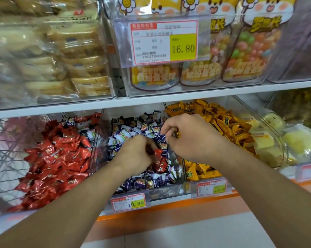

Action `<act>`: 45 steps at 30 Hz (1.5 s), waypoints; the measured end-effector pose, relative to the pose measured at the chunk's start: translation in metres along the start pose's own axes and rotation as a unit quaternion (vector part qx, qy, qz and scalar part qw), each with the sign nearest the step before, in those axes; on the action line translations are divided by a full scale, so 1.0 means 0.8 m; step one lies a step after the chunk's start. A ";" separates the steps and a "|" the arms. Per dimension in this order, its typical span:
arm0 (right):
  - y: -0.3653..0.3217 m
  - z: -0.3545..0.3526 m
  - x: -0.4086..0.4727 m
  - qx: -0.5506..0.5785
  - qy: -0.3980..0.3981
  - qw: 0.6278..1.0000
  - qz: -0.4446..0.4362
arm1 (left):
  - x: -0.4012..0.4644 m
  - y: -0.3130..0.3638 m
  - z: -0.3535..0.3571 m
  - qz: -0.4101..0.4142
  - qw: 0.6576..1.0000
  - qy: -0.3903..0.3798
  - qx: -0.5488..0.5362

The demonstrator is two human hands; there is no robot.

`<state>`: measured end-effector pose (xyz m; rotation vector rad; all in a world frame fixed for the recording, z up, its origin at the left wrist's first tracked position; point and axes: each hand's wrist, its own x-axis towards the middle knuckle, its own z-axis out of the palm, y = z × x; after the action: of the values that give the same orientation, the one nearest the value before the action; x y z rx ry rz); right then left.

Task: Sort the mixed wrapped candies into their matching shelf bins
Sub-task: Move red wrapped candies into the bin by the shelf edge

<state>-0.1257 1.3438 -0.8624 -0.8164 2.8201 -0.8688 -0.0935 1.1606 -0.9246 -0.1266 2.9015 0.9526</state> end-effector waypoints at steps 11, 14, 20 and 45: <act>-0.002 0.001 -0.002 0.000 0.002 1.000 0.001 | -0.004 0.003 0.004 0.037 0.995 -0.039 0.090; -0.001 0.001 -0.001 -0.008 0.004 1.000 -0.005 | 0.000 0.007 0.006 0.035 0.993 -0.059 0.094; -0.001 0.001 0.000 -0.008 0.002 1.000 -0.004 | 0.000 0.003 0.014 0.008 0.994 -0.072 0.081; -0.028 0.005 -0.013 0.073 -0.006 0.996 -0.052 | -0.073 0.012 -0.046 0.005 0.965 0.077 -0.252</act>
<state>-0.1054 1.3315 -0.8545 -0.9503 2.6861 -1.0648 -0.0383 1.1494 -0.8834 -0.2255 2.7142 1.7343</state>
